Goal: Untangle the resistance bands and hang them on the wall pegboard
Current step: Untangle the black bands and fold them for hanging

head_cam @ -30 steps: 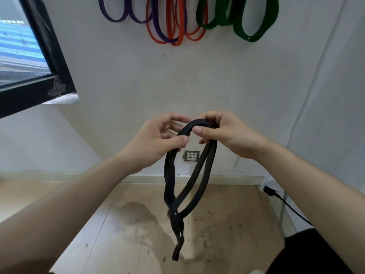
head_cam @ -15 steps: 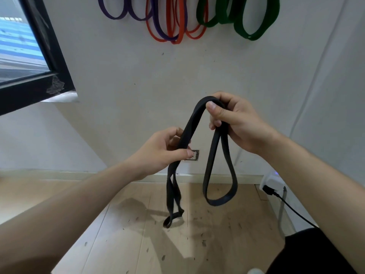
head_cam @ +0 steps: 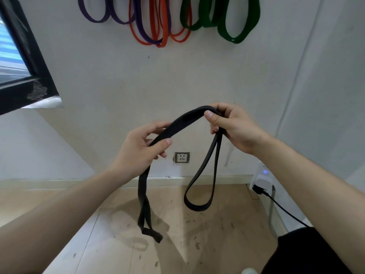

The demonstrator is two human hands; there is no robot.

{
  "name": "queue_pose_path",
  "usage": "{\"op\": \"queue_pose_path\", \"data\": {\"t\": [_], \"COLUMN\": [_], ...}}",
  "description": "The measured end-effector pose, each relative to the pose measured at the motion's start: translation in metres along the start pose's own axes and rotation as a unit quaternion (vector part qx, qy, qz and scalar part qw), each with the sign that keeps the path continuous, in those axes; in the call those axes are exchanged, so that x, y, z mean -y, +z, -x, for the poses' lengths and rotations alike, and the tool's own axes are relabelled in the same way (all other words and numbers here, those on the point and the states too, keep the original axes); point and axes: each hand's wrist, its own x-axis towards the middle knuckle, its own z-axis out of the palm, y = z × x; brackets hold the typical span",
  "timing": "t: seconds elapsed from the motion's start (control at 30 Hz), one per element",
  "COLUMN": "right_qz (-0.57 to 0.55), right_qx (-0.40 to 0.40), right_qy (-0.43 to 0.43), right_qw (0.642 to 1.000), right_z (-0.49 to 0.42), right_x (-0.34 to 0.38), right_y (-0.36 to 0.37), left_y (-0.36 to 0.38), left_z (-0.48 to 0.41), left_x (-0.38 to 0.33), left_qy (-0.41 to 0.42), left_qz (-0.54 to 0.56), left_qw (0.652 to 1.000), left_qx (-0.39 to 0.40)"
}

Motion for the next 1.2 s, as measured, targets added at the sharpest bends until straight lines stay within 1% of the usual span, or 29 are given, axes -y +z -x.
{"op": "queue_pose_path", "data": {"t": [0.1,0.2,0.43,0.53,0.7,0.77,0.8,0.87,0.97,1.03,1.1,1.2], "right_qz": [0.005,0.025,0.06,0.07,0.182,0.203,0.195,0.132,-0.006,-0.06,-0.075,-0.075], "right_qx": [-0.005,-0.007,0.011,0.039,0.116,0.12,0.109,0.088,0.087,0.071,0.043,0.02], "right_qy": [0.0,-0.002,0.003,0.01,0.004,0.012,0.013,0.02,0.036,0.042,0.048,0.054], "right_qw": [1.0,1.0,0.998,0.997,0.977,0.972,0.975,0.987,0.996,0.995,0.995,0.996], "right_z": [0.0,0.001,0.003,0.004,0.006,0.006,0.006,0.006,0.007,0.006,0.006,0.006], "right_x": [-0.002,-0.004,-0.003,0.0,0.007,0.009,0.01,0.011,0.015,0.017,0.017,0.014], "right_y": [-0.001,-0.002,-0.002,0.005,0.017,0.014,0.012,0.013,0.016,0.017,0.016,0.019], "left_y": [0.002,0.004,-0.001,0.0,-0.001,-0.006,-0.008,-0.012,-0.013,-0.012,-0.011,-0.007], "left_z": [0.0,0.0,0.001,0.002,0.002,0.001,0.0,-0.001,-0.001,0.001,0.002,0.004], "left_x": [-0.001,-0.001,-0.001,-0.001,-0.001,0.0,0.001,0.004,0.007,0.007,0.006,0.002], "left_qy": [0.023,0.024,0.017,0.01,-0.003,-0.005,-0.005,0.0,0.007,0.004,-0.01,-0.029], "left_qz": [-0.001,0.003,0.001,-0.004,-0.029,-0.045,-0.054,-0.079,-0.082,-0.07,-0.039,-0.002], "left_qw": [0.999,0.999,0.999,1.0,1.0,0.999,0.998,0.997,0.995,0.993,0.994,0.995], "left_qx": [-0.026,-0.047,-0.036,-0.021,-0.008,-0.018,-0.019,-0.004,0.059,0.097,0.106,0.091]}}
